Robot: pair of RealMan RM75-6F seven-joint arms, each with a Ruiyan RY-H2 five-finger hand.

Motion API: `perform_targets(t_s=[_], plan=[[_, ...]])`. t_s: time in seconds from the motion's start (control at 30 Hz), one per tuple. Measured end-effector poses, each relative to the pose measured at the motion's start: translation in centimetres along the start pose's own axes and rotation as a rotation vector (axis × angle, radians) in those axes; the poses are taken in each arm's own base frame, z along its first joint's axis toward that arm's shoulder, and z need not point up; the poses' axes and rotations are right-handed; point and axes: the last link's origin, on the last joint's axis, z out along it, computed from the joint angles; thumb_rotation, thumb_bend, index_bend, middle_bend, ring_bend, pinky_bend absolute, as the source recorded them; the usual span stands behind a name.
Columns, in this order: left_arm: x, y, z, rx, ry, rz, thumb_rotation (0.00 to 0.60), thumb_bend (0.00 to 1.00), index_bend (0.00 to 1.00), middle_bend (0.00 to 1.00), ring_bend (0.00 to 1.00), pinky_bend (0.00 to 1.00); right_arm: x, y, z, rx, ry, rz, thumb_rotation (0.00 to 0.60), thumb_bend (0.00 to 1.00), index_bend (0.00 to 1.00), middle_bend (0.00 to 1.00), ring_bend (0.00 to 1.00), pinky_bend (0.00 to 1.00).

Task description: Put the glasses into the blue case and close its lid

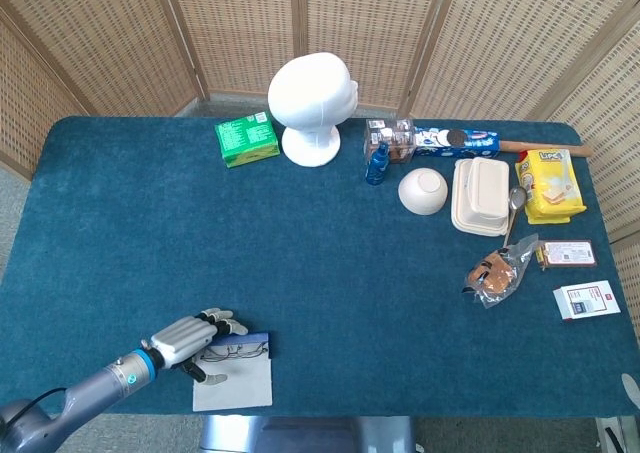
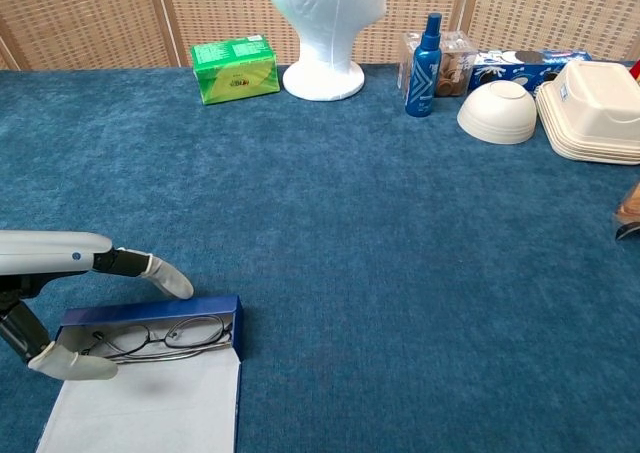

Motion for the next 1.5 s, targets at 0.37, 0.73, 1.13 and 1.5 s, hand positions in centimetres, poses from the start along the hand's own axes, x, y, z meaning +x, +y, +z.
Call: perform_targets(t_s=[0.37,0.73,1.13,1.5], plan=[[-0.9,0.0,-1.0,0.004,-0.011,-0.030,0.415,0.23,0.12,0.15,0.00,0.00,0.1,0.1,0.0,0.002,0.001,0.003,0.525,0.22,0.00,0.13,0.00,0.16],[-1.5,0.2,-1.4,-0.002,-0.009,-0.036,0.412,0.23,0.12,0.14,0.00,0.00,0.0,0.1,0.0,0.008,0.000,0.005,0.524,0.22,0.00,0.13,0.00,0.16],[-1.7,-0.3,-2.4,0.023,-0.008,-0.036,0.418,0.23,0.12,0.14,0.00,0.00,0.0,0.3,0.0,0.005,-0.003,0.009,0.526,0.22,0.00,0.13,0.00,0.16],[-2.0,-1.2,-3.8,0.076,-0.010,-0.044,0.420,0.23,0.11,0.14,0.00,0.00,-0.3,0.4,0.2,0.005,-0.011,0.013,0.525,0.22,0.00,0.13,0.00,0.16]])
